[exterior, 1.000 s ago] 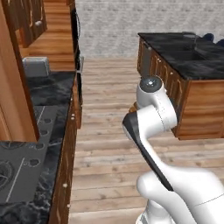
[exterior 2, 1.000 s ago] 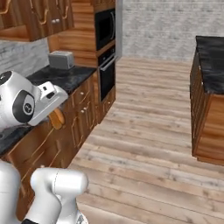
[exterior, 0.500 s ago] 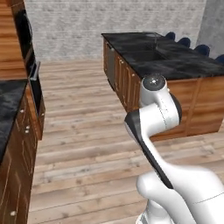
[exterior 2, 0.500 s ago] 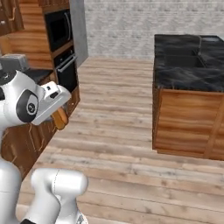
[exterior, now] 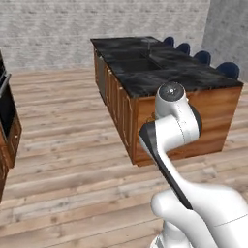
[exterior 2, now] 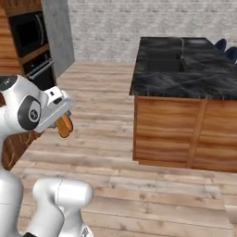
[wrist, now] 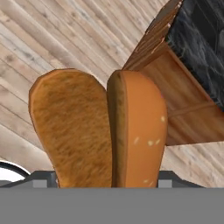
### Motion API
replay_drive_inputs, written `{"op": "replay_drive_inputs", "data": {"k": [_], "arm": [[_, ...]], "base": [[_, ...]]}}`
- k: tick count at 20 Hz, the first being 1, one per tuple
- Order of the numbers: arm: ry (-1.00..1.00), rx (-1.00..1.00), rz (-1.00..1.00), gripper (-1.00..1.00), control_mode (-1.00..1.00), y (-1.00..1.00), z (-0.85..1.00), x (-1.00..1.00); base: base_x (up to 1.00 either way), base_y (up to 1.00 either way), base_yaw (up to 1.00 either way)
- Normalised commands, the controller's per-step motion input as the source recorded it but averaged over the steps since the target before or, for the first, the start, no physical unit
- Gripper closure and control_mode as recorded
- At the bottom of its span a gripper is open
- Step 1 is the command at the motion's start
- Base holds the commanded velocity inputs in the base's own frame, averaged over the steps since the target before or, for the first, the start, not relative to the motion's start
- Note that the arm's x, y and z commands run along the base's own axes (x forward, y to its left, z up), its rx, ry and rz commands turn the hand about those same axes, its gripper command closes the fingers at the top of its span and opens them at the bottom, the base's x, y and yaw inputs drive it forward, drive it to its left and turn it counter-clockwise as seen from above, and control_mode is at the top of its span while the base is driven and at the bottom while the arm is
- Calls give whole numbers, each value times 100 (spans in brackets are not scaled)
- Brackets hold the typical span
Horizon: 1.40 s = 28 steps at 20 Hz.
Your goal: Move the hot dog bun to the plate on the dining table and place the condiment next to that plate. Then navigate to the fridge and take the sausage and place it on the plate as well.
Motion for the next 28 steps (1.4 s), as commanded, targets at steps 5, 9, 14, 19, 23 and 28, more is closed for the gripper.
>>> {"op": "replay_drive_inputs", "data": {"k": [5, 9, 14, 19, 23, 28], "arm": [[0, 0, 0, 100, 100, 0, 0, 0], [0, 0, 0, 100, 100, 0, 0, 0], [0, 0, 0, 100, 100, 0, 0, 0], [0, 0, 0, 100, 100, 0, 0, 0], [0, 0, 0, 100, 100, 0, 0, 0], [0, 0, 0, 100, 100, 0, 0, 0]], "base": [[85, -100, -3], [84, -100, 0], [76, -100, 0], [63, -100, 0], [52, -100, 0], [52, -100, 0]]}}
